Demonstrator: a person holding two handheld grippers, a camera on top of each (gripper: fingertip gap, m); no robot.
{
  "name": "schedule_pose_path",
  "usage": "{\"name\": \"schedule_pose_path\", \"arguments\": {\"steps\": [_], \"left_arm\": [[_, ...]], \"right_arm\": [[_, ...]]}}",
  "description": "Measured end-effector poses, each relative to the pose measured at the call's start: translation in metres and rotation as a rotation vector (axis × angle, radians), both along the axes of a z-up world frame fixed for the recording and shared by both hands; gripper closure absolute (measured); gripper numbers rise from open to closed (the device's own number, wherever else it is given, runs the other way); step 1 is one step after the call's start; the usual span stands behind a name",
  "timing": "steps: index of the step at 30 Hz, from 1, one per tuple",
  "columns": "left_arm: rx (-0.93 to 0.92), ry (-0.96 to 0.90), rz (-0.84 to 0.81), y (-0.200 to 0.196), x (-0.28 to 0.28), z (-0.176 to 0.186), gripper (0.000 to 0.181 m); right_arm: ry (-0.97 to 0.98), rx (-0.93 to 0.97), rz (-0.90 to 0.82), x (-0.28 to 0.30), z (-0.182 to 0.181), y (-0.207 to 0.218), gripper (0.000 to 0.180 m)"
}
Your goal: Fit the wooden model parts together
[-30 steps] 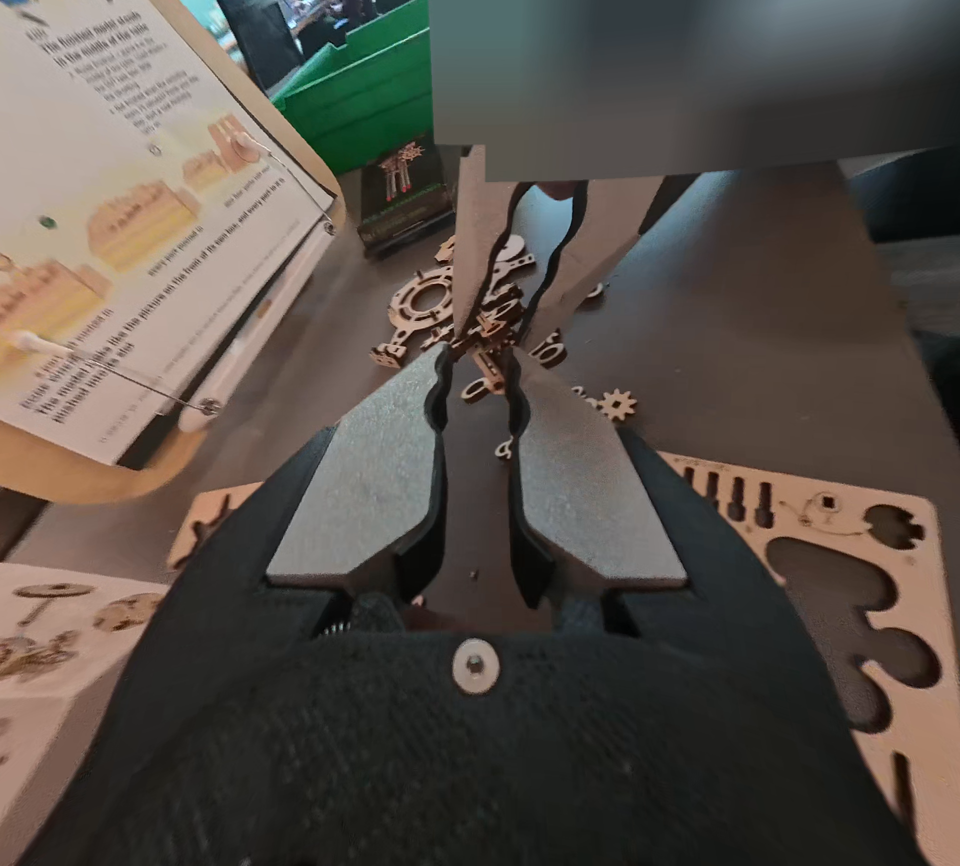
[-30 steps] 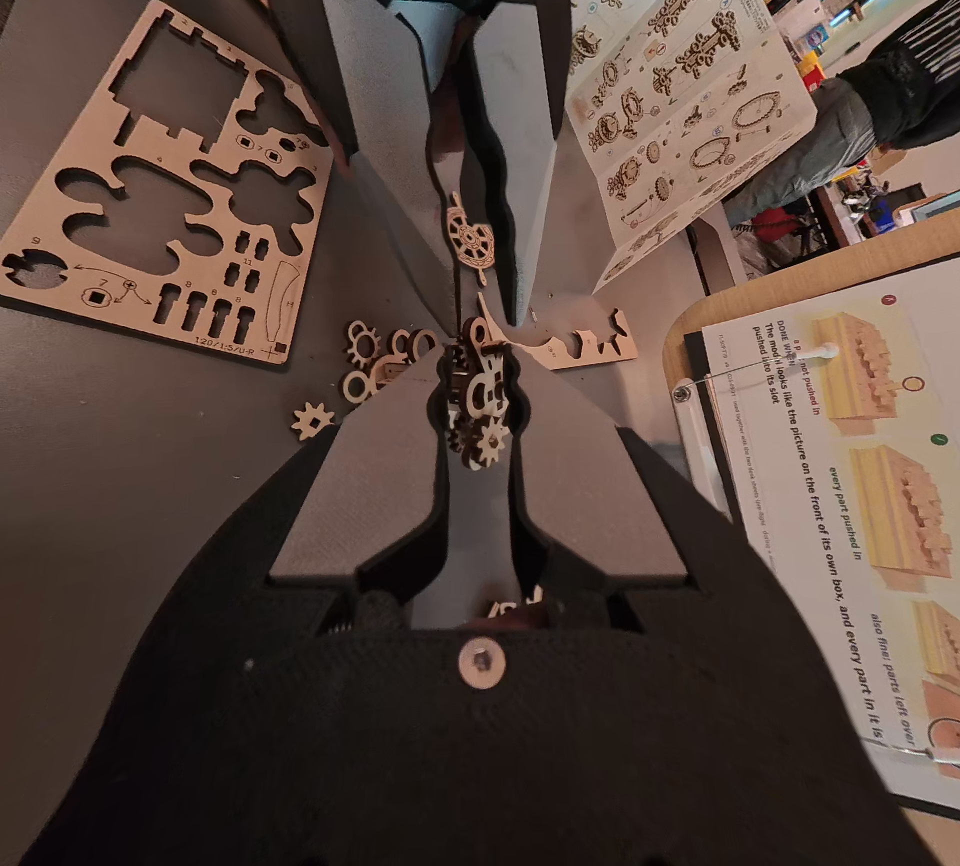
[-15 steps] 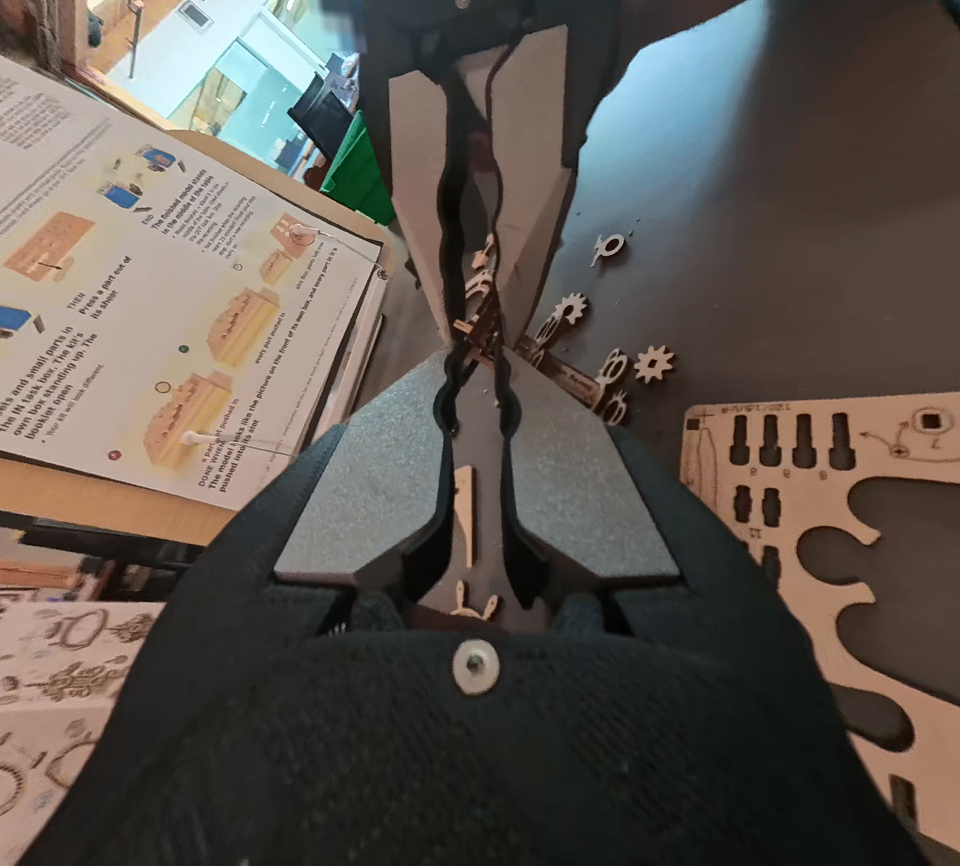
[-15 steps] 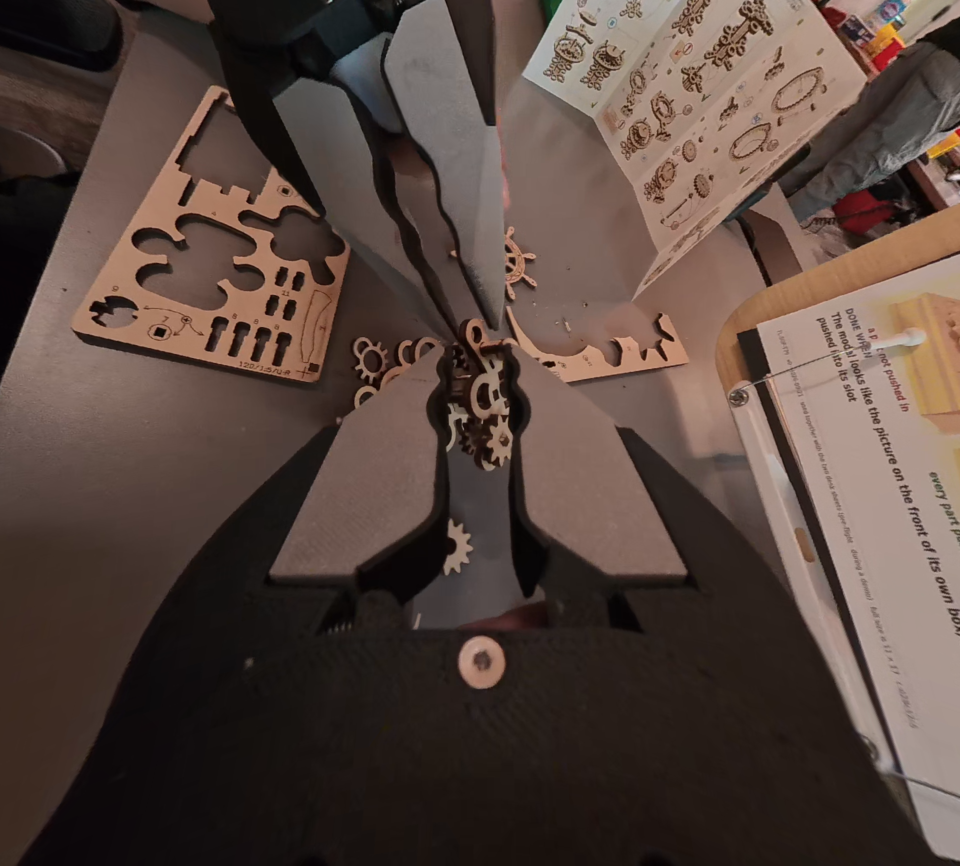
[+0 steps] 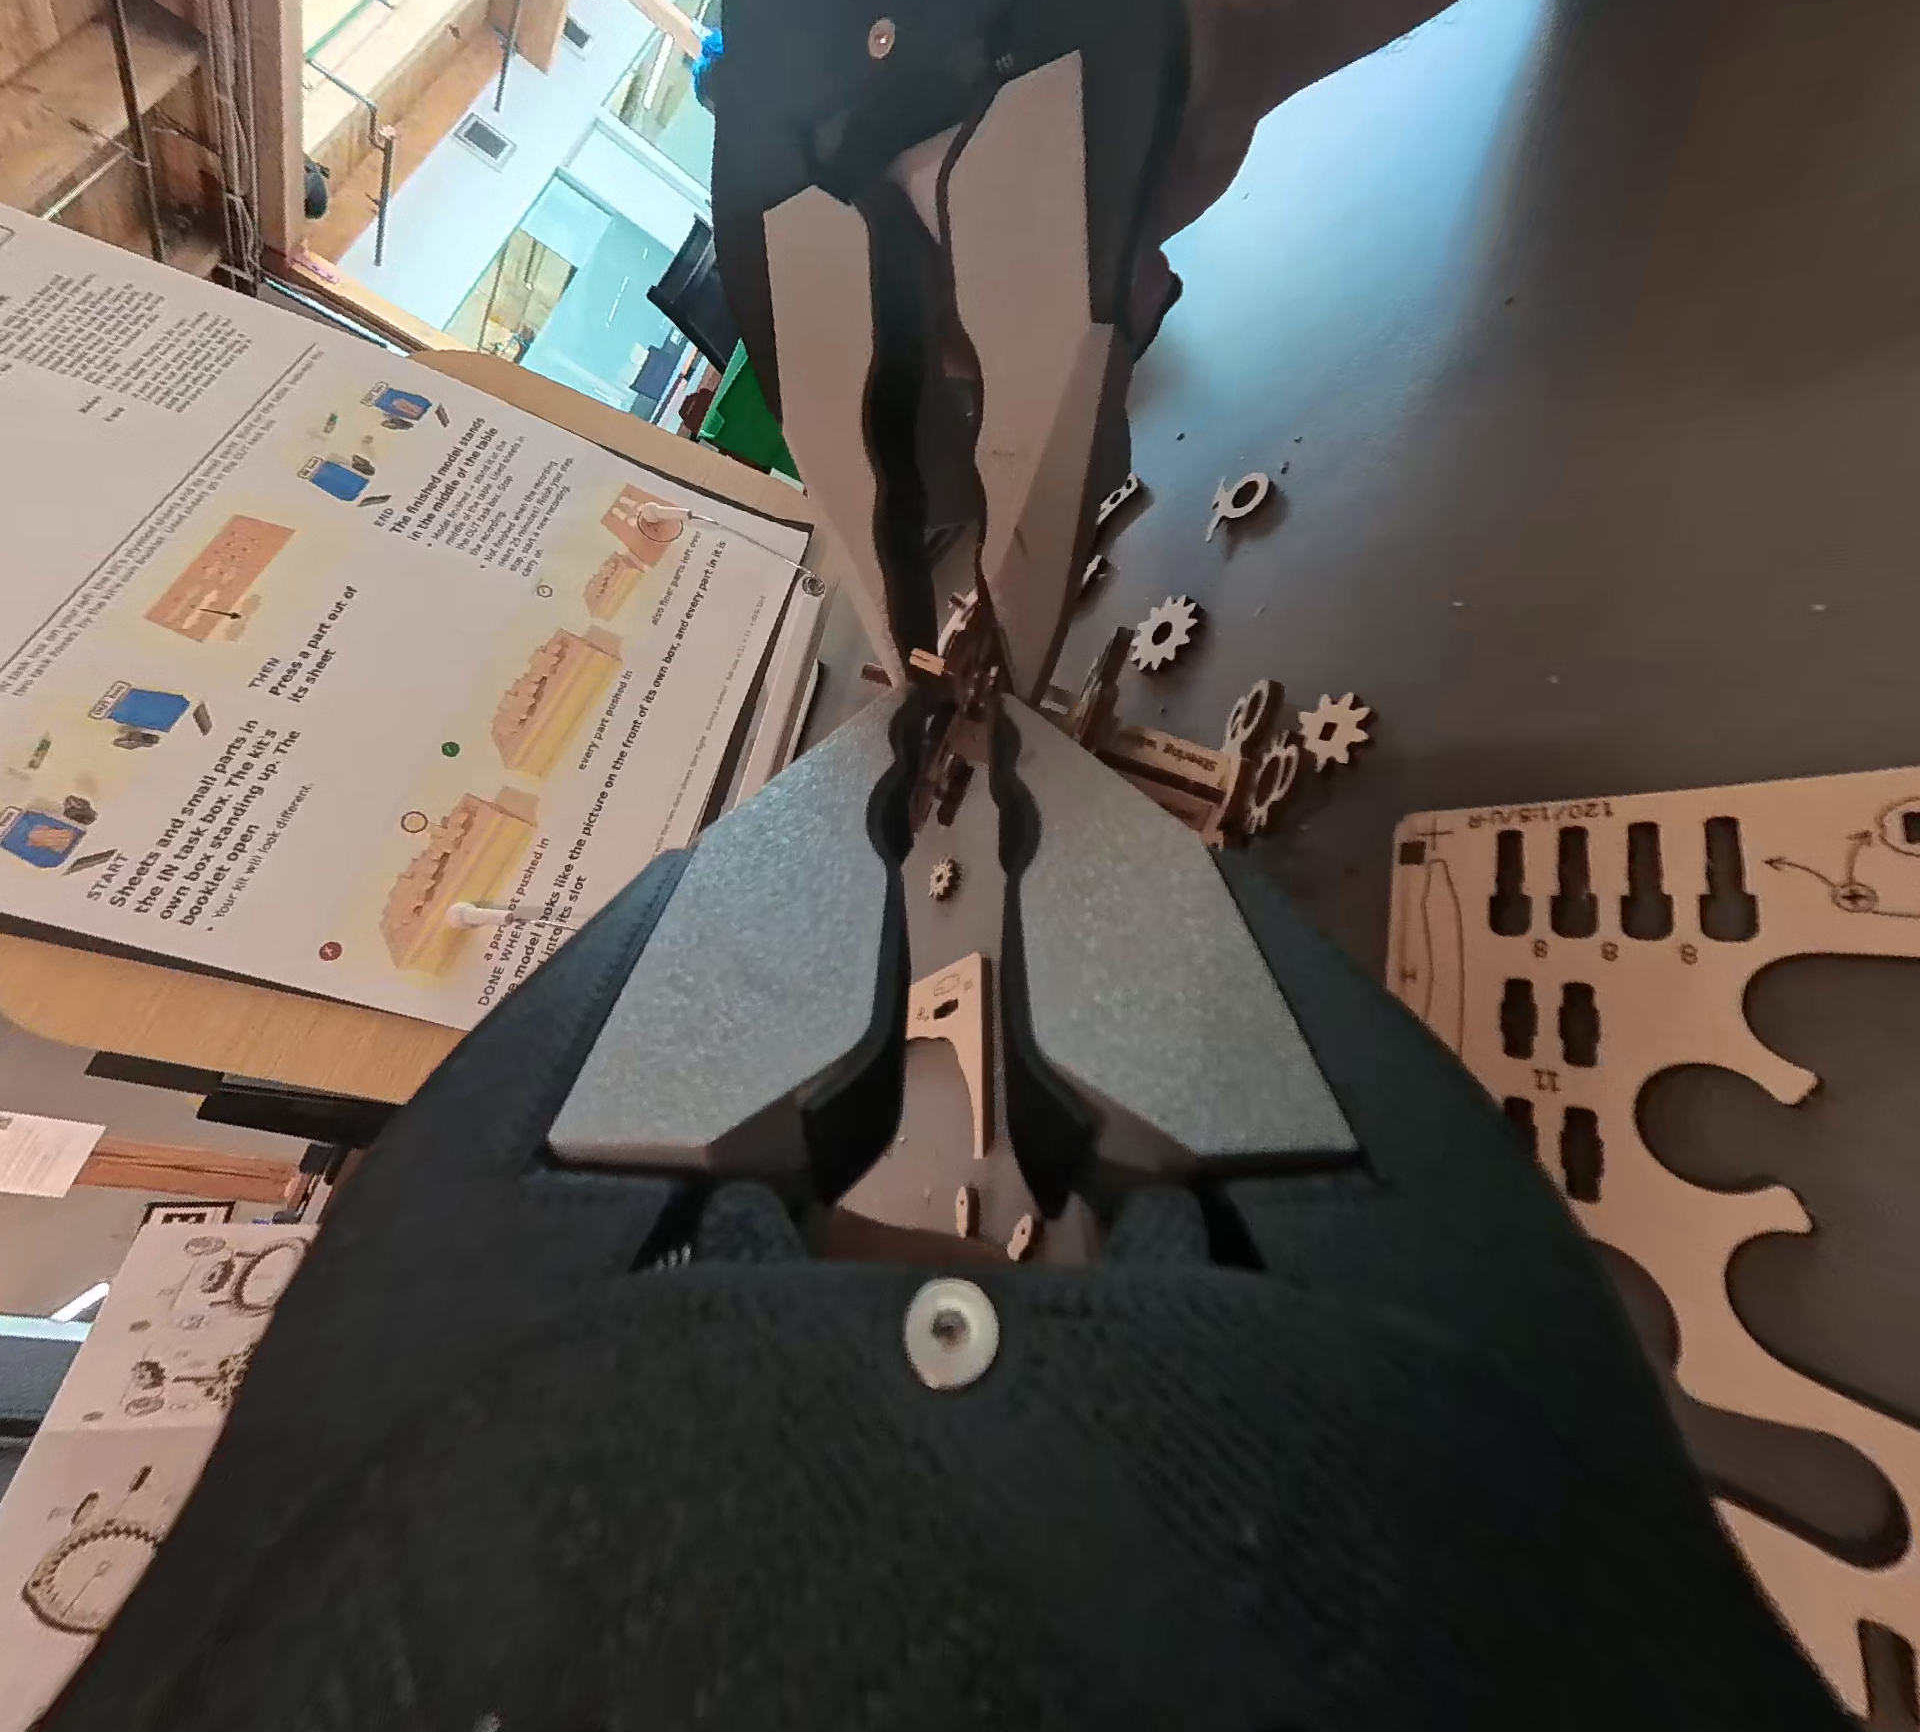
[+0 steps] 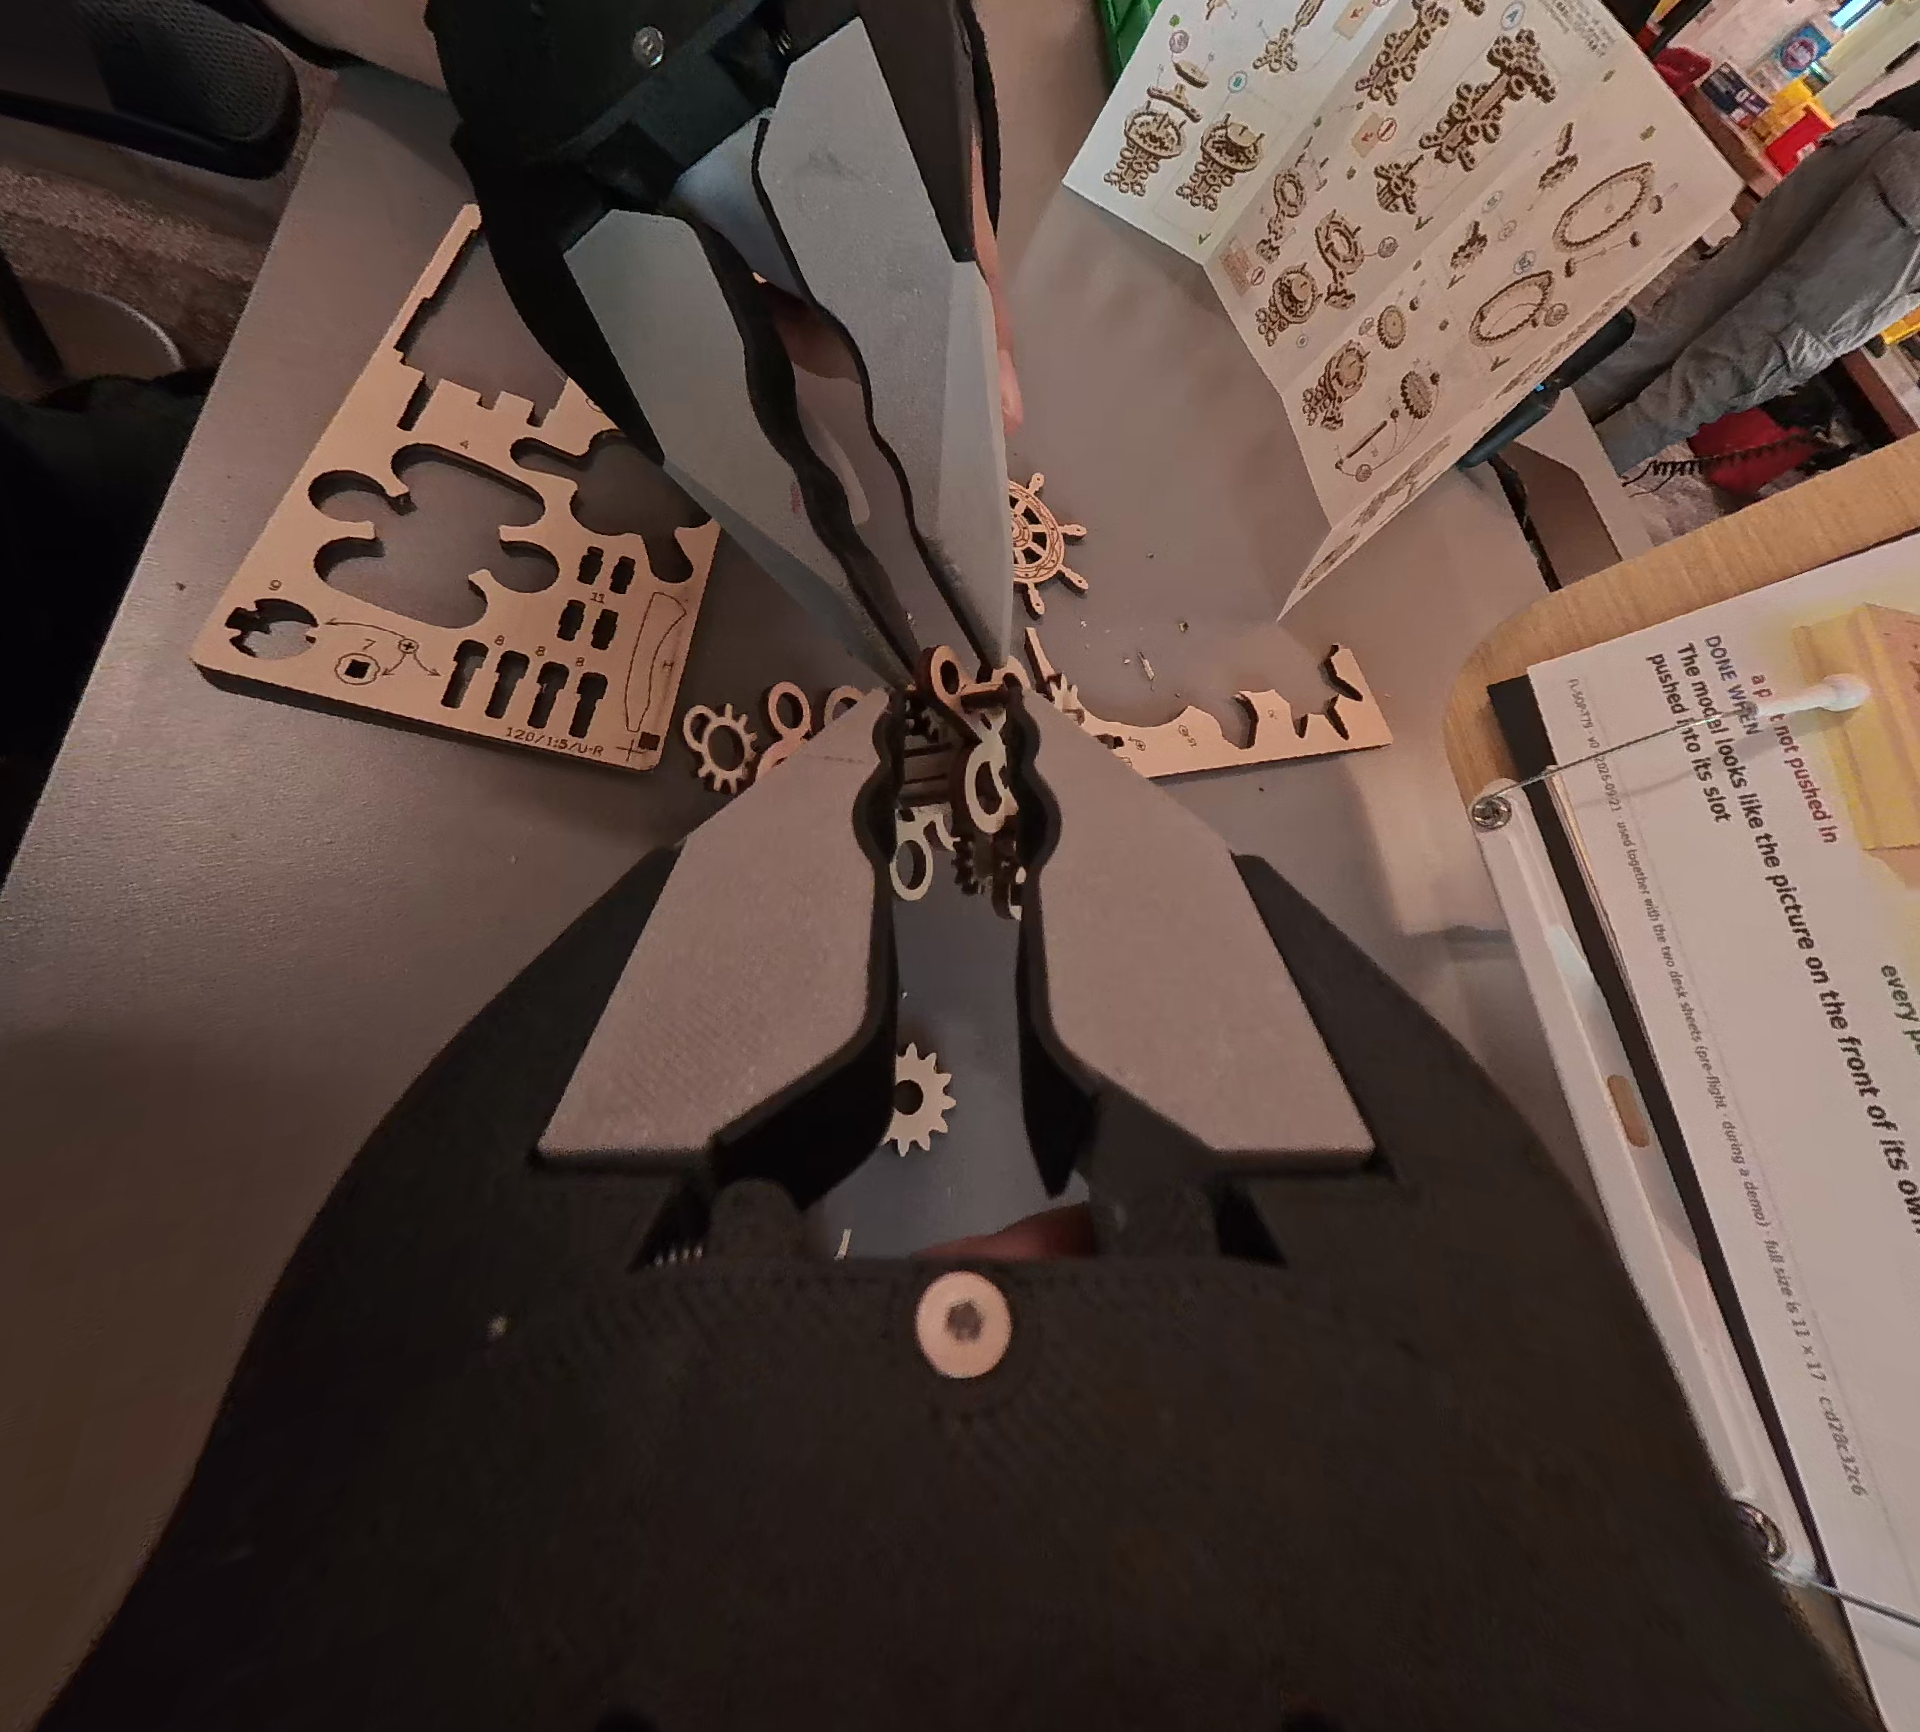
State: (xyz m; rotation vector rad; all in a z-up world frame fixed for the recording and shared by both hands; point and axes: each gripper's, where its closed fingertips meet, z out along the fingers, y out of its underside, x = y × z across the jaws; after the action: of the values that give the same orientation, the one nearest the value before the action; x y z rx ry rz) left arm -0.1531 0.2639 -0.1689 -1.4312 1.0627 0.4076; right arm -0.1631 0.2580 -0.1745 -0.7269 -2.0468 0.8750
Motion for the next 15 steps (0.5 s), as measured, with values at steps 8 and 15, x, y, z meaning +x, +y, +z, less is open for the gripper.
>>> {"name": "schedule_pose_path", "arguments": {"steps": [8,15], "left_arm": [[-0.021,0.0,-0.012,-0.001,0.0017,-0.0035,0.176],[0.003,-0.004,-0.03,-0.004,0.0047,-0.0004,0.175]], "right_arm": [[-0.005,0.007,0.009,0.0006,-0.0017,-0.0001,0.164],[-0.008,-0.011,0.027,0.0024,0.0001,-0.0029,0.164]]}}
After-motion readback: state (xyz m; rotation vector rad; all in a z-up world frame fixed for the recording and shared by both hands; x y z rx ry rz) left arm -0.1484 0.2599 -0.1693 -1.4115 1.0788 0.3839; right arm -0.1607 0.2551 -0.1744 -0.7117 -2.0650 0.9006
